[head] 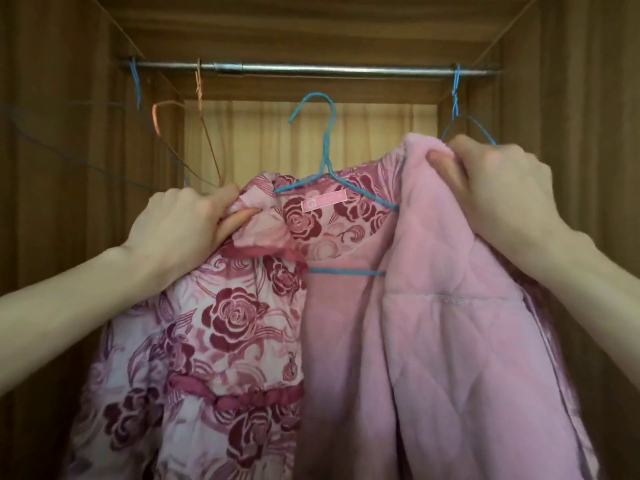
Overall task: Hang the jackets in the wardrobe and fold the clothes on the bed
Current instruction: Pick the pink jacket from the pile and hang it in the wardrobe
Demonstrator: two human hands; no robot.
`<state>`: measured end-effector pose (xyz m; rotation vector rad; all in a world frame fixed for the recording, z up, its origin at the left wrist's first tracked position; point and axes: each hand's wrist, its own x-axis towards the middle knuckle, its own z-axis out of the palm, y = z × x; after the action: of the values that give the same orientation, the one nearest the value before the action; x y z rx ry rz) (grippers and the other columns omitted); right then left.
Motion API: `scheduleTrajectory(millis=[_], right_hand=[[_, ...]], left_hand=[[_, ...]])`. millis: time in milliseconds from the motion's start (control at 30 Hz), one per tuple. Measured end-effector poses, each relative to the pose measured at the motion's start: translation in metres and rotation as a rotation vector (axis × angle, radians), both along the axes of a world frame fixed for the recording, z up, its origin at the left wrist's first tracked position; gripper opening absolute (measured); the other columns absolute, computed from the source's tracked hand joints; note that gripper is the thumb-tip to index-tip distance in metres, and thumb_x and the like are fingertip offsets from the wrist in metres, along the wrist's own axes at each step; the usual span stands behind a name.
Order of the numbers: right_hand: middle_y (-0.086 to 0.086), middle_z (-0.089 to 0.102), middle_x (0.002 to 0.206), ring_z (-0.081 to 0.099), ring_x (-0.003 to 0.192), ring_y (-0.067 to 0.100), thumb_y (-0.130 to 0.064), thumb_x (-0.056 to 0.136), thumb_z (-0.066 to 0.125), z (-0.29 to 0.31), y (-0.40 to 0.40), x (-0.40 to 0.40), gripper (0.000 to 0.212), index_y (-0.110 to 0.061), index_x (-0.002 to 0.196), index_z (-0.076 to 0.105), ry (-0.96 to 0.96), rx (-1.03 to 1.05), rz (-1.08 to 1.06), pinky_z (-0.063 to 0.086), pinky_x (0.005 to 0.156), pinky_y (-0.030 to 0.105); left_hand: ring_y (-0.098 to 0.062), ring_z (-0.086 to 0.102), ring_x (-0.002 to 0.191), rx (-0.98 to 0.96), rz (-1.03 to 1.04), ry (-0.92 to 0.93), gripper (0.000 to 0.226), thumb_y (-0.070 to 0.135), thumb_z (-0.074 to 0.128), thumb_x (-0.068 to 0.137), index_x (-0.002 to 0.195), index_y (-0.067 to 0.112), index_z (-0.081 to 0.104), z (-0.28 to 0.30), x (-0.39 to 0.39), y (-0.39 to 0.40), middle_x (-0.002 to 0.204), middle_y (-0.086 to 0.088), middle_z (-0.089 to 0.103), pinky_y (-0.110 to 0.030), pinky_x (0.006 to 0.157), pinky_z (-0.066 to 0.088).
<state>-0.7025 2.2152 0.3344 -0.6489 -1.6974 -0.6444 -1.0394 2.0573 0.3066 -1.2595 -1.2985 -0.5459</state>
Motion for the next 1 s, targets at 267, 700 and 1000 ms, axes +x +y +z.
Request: scheduleTrajectory(millis=[267,700,1000], right_hand=[[-0.008,0.067,0.073,0.066,0.073,0.013,-0.056,0.108,0.037,-0.003,-0.048,-0.008,0.052,-0.021,0.084,0.066,-0.173,-0.064,0.429,0.048,0.067,0.036],[-0.001,0.043,0.129,0.045,0.123,0.027,-0.094,0.074,0.047,-0.062,-0.018,-0.031,0.089,-0.035,0.142,0.040,-0.083,-0.412,0.092,0.047,0.096,0.049],[0.014,0.048,0.109,0.050,0.094,0.038,-0.002,0.086,0.064,-0.057,0.012,-0.054,0.025,-0.009,0.108,0.056,-0.063,-0.075,-0.036,0.047,0.063,0.045]], left_hand=[[-0.052,0.062,0.063,0.054,-0.035,-0.135,0.050,0.065,0.040,0.097,0.097,0.017,0.052,-0.010,-0.007,0.002,0.065,-0.023,0.060,-0.039,0.055,0.037],[-0.046,0.064,0.065,0.070,-0.041,-0.215,0.051,0.064,0.045,0.098,0.095,0.014,0.056,-0.011,0.000,-0.001,0.060,-0.002,0.052,-0.038,0.057,0.038],[-0.040,0.064,0.056,0.023,-0.012,-0.158,0.047,0.065,0.046,0.098,0.086,0.020,0.049,-0.025,0.007,-0.003,0.054,0.004,0.047,-0.033,0.052,0.038]])
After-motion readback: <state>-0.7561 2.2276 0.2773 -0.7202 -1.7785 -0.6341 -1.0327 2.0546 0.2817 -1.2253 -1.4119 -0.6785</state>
